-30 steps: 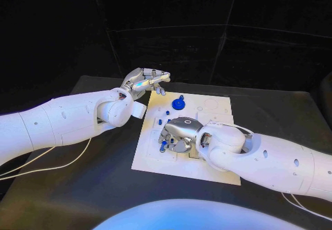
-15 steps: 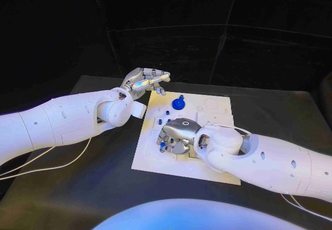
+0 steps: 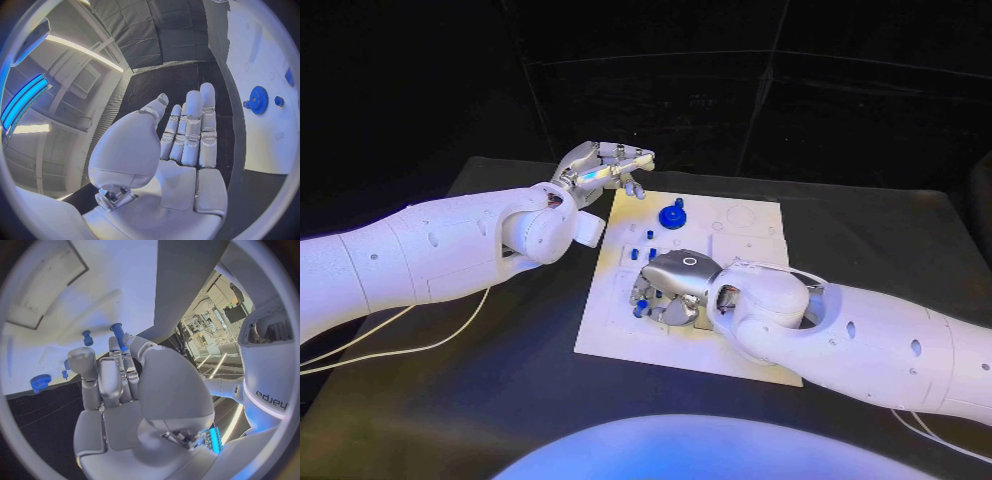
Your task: Assemble the parts on the task board
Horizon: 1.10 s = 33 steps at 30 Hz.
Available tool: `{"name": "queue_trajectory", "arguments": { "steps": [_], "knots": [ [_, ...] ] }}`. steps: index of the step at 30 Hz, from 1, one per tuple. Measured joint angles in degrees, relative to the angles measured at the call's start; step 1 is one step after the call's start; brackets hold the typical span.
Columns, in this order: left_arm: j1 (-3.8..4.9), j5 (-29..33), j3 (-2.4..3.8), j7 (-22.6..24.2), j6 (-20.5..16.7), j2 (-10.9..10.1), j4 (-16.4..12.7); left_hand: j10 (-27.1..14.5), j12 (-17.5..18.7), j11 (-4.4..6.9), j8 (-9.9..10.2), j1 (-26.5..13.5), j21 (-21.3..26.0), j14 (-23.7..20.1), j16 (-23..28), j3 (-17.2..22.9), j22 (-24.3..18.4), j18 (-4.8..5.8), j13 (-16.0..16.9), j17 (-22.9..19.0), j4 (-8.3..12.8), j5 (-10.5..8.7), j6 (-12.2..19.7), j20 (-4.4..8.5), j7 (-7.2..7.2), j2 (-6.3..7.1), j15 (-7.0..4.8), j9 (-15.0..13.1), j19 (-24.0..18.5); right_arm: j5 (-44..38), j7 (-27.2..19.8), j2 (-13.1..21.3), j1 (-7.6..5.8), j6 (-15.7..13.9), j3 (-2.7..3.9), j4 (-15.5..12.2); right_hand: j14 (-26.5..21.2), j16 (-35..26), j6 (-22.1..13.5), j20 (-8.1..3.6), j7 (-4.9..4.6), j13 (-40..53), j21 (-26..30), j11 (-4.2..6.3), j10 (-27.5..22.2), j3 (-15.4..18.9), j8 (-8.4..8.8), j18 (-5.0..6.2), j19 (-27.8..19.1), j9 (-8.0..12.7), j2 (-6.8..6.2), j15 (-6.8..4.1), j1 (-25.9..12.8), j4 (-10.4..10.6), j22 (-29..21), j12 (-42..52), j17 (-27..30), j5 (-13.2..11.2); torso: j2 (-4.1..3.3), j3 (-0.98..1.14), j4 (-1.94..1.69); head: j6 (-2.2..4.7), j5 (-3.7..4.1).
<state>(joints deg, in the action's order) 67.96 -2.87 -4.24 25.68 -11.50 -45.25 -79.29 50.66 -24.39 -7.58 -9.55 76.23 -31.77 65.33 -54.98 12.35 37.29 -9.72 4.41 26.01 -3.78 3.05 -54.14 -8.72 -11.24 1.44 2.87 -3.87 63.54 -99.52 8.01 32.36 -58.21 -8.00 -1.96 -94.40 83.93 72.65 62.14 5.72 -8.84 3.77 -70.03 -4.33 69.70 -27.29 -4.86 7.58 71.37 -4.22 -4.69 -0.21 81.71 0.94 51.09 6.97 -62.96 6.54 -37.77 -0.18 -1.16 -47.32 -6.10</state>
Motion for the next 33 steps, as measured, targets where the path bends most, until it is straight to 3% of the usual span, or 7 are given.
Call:
{"name": "queue_trajectory", "arguments": {
  "steps": [14, 16, 17, 19, 21, 23, 33],
  "knots": [
    [0.0, 0.0, 0.0, 0.0, 0.0, 0.0, 0.0, 0.0, 0.0, 0.0, 0.0, 0.0, 0.0, 0.0, 0.0, 0.0, 0.0, 0.0, 0.0, 0.0, 0.0, 0.0, 0.0, 0.0, 0.0, 0.0, 0.0, 0.0, 0.0, -0.2, 0.2, 0.3, 0.05, 0.0, 0.0, -0.1, 0.0, 0.0, -0.1, 0.0, -0.05, 0.0, 0.0, 0.0, 0.0, -0.1, 0.11, 0.0, 0.0, 0.0, -0.09, 0.0, -0.1, -0.1, -0.1, 0.0, 0.1, 0.3, 0.03, 0.01, 0.0, -0.13, 0.01],
    [0.0, 0.0, 0.0, 0.0, 0.0, 0.0, 0.0, 0.0, 0.0, 0.0, 0.0, 0.0, 0.0, 0.0, 0.0, 0.0, 0.0, 0.0, 0.0, 0.0, 0.0, 0.0, 0.0, 0.0, 0.0, 0.0, 0.0, 0.0, 0.0, -0.2, 0.3, 0.2, 0.05, 0.0, 0.0, -0.1, 0.0, 0.0, -0.4, 0.19, -0.26, 0.0, 0.3, -0.67, -1.0, -0.2, 0.31, 0.0, -0.7, 0.0, -0.84, 0.0, -0.8, -0.2, -1.0, -0.9, 0.1, 0.5, 0.03, 0.0, 0.0, -0.13, 0.01],
    [0.0, 0.0, 0.0, 0.0, 0.0, 0.0, 0.0, 0.0, 0.0, 0.0, 0.0, 0.0, 0.0, 0.0, 0.0, 0.0, 0.0, 0.0, 0.0, 0.0, 0.0, 0.0, 0.0, 0.0, 0.0, 0.0, 0.0, 0.0, 0.0, -0.2, 0.3, 0.2, 0.05, 0.0, 0.0, -0.1, 0.1, -0.2, -1.1, 0.3, -0.78, 0.0, 1.1, -0.99, -2.3, 0.1, 0.73, 0.01, -1.6, 0.0, -1.32, 0.17, -1.3, 0.1, -2.1, -1.6, 0.7, 0.7, 0.04, -0.01, 0.0, -0.13, 0.01],
    [0.0, 0.0, 0.0, 0.0, 0.0, 0.0, 0.0, 0.0, 0.0, 0.0, 0.0, 0.0, 0.0, 0.0, 0.0, 0.0, 0.0, 0.0, 0.0, 0.0, 0.0, 0.0, 0.0, 0.0, 0.0, 0.0, 0.0, 0.0, 0.0, -0.2, 0.4, 0.2, 0.05, 0.0, -0.01, 0.1, -0.9, -4.2, -5.1, 1.08, -2.02, -0.3, 4.9, -2.14, -6.9, 1.6, 1.14, 0.55, -5.4, 0.5, -2.93, 1.74, -3.0, 0.5, -8.4, -3.3, 6.2, 1.4, 0.06, -0.02, 0.0, -0.13, 0.01],
    [0.0, 0.0, 0.0, 0.0, 0.0, 0.0, 0.0, 0.0, 0.0, 0.0, 0.0, 0.0, 0.0, 0.0, 0.0, 0.0, 0.0, 0.0, 0.0, 0.0, 0.0, 0.0, 0.0, 0.0, 0.0, 0.0, 0.0, 0.0, 0.0, -0.2, 0.6, 0.2, 0.05, 0.0, -0.03, 0.2, -2.3, -7.2, -8.4, 1.68, -2.14, -0.3, 7.9, -2.83, -9.9, 3.1, 1.13, 1.78, -8.1, 0.6, -3.7, 2.07, -3.7, 0.6, -12.7, -3.3, 10.2, 1.6, 0.07, -0.02, 0.0, -0.09, 0.01],
    [0.0, 0.0, 0.0, -0.1, 0.0, -0.1, 0.0, 0.0, 0.0, 0.0, 0.0, 0.0, 0.0, 0.0, 0.0, 0.0, 0.0, 0.0, 0.0, 0.0, 0.0, 0.0, 0.0, 0.0, 0.0, 0.0, 0.0, 0.0, 0.0, -0.2, 0.7, 0.1, 0.05, 0.0, -0.03, 0.3, -3.5, -9.4, -10.9, 2.25, -2.2, -0.1, 10.4, -3.09, -12.8, 5.5, 1.1, 1.8, -9.9, 0.6, -3.63, 2.28, -4.4, 0.7, -16.0, -3.1, 13.2, 2.4, 0.07, -0.02, 0.0, -0.08, 0.02],
    [0.0, 0.0, 0.0, -0.1, 0.0, -0.1, 0.0, 0.0, 0.0, 0.0, 0.0, 0.0, 0.0, 0.0, 0.0, -0.2, -0.1, 0.0, 0.0, -0.1, -0.2, 0.0, 0.0, 0.0, 0.0, 0.0, 0.0, 0.0, 0.0, 0.0, 0.6, 0.1, 0.05, -0.5, -0.03, 0.4, -3.7, -10.4, -11.4, 2.35, -2.24, 0.0, 12.4, -3.24, -14.3, 9.9, 1.1, 1.8, -10.2, 0.4, -3.28, 2.46, -4.1, 0.7, -18.3, -1.2, 15.3, 2.8, 0.07, -0.02, 0.0, -0.02, 0.02]
  ]
}}
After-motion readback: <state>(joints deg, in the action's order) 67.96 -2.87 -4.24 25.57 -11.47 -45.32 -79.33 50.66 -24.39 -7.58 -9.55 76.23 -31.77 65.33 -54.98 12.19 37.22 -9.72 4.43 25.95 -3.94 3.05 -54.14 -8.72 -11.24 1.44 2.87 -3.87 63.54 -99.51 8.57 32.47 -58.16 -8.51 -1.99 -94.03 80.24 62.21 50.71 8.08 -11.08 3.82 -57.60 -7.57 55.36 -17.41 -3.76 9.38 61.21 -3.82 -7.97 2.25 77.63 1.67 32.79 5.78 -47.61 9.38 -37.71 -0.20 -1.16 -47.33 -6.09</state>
